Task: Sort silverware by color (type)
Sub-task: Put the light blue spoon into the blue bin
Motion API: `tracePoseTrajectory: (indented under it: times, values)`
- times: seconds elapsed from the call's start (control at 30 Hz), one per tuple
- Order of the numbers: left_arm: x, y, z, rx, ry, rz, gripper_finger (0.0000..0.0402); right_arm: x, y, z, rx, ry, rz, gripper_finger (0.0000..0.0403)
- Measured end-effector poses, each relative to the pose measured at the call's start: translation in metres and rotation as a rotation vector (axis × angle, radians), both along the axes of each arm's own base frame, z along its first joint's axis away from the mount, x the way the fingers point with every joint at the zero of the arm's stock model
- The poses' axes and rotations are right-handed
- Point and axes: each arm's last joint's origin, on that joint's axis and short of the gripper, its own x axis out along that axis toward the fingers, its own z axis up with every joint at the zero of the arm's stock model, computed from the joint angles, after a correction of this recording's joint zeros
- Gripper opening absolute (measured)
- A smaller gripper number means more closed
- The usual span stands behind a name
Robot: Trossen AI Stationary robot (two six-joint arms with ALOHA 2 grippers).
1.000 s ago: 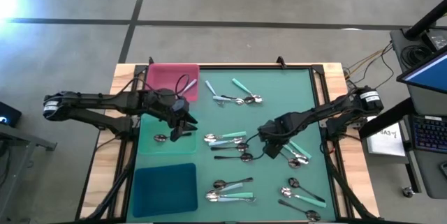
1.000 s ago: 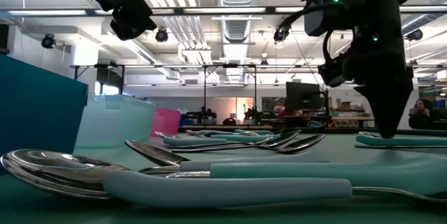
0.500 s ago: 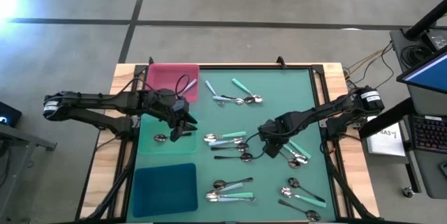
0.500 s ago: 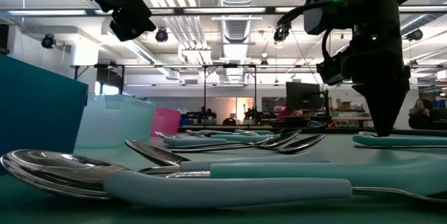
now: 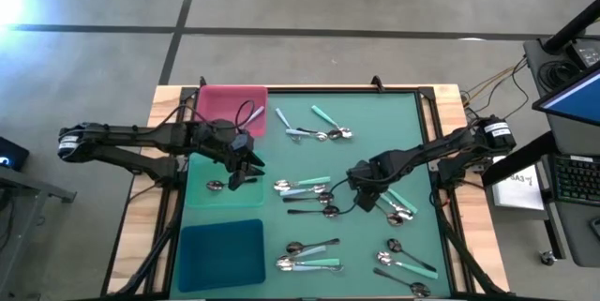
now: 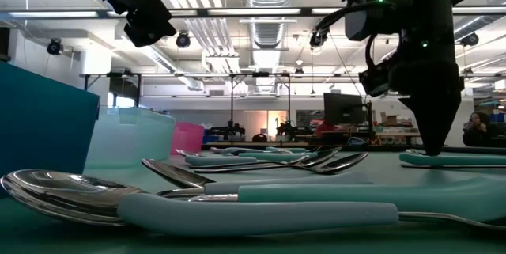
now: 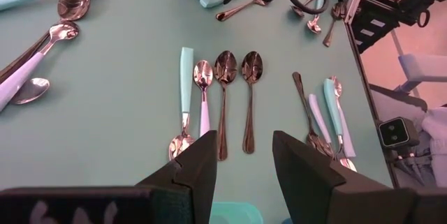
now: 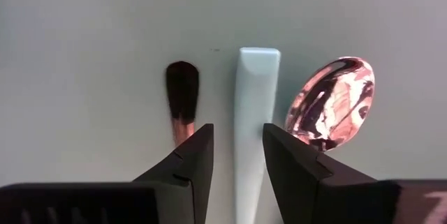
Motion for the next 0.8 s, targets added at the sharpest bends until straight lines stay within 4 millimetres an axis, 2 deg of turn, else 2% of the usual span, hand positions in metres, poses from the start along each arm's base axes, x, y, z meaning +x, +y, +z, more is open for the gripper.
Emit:
tracePoseTrajectory:
  times: [0.33, 0.43, 0.6, 0.8]
  values:
    - [0.0, 0.0, 0.0, 0.0, -0.005, 0.0, 0.0123, -0.004, -0.001, -0.015, -0.014, 0.043, -0.003, 0.0118]
    - [0.001, 0.0, 0.001, 0.0, -0.012, 0.0, 0.0123, -0.004, -0.001, -0.016, -0.014, 0.047, -0.001, 0.0103]
    - [0.001, 0.0, 0.001, 0.0, -0.014, 0.001, 0.0123, -0.002, -0.001, -0.016, -0.013, 0.035, 0.026, 0.0056]
    - [0.001, -0.001, 0.0, -0.03, -0.008, 0.021, 0.0123, 0.002, 0.0, -0.011, -0.012, 0.012, 0.084, 0.0056]
